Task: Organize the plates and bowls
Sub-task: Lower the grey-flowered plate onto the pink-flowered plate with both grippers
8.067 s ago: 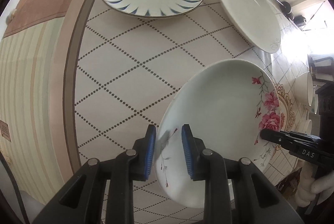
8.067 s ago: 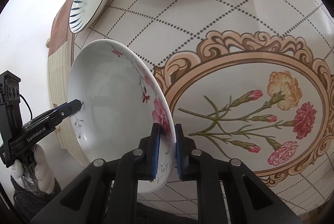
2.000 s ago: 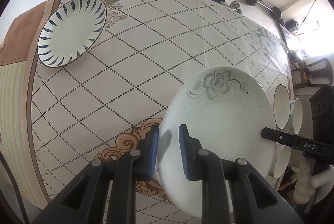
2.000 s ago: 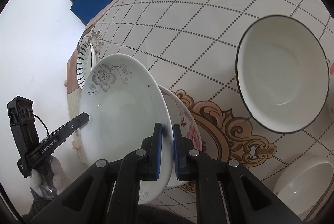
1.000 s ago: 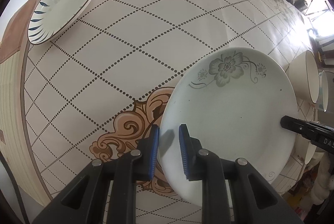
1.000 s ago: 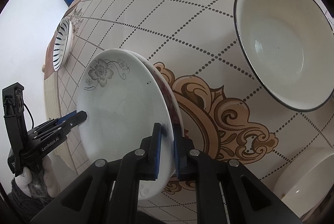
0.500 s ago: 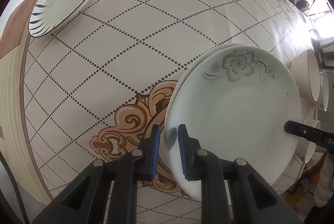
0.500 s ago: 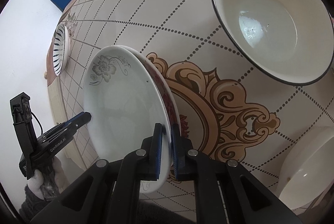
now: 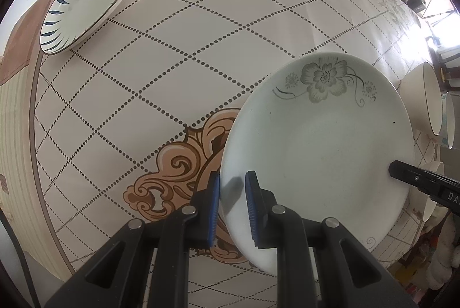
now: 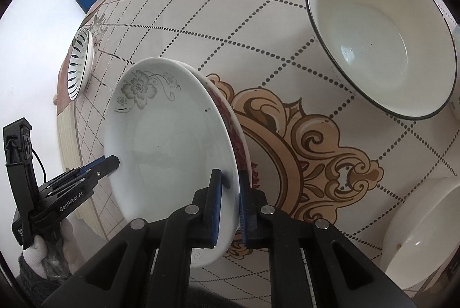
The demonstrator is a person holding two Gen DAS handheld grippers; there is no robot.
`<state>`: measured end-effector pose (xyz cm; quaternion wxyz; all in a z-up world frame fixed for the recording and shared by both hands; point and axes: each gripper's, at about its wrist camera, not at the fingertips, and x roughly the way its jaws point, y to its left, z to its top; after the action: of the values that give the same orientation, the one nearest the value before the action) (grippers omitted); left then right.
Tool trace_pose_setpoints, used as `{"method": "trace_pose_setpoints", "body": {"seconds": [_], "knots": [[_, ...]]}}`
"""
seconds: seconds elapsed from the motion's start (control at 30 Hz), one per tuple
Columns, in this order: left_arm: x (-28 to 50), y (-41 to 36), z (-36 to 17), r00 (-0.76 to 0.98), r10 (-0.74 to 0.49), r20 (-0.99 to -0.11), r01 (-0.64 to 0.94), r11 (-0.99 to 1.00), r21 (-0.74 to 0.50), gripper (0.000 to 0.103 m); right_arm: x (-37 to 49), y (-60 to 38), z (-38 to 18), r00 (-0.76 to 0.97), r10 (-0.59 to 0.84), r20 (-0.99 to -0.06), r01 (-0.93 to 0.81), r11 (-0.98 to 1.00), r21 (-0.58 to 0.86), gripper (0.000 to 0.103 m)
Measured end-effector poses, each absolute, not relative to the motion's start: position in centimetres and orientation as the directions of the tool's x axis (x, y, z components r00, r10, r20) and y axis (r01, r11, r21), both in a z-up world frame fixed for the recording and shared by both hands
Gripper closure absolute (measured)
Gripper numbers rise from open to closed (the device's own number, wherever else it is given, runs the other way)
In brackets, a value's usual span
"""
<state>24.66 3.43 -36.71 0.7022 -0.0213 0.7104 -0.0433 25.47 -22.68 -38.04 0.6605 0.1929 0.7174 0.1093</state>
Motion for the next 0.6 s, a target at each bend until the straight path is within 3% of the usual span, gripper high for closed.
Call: {"method": "trace_pose_setpoints", "body": {"seconds": [0.37,0.6], "knots": [[25.2,4.2,-37.0,-0.030,-0.103,-0.994,0.014,0.995,-0.104,0.087,25.3,-24.7,-39.8,-0.096,0.560,-0.823,0.296,0.806,0.513,0.087],[25.3,4.6,-37.0,-0.032,-0.107,-0.994,0.018,0.994,-0.107,0.087,25.1,-24.6,-39.1,-0.139,0.518,-0.844,0.313,0.832,0.459,0.088]]}}
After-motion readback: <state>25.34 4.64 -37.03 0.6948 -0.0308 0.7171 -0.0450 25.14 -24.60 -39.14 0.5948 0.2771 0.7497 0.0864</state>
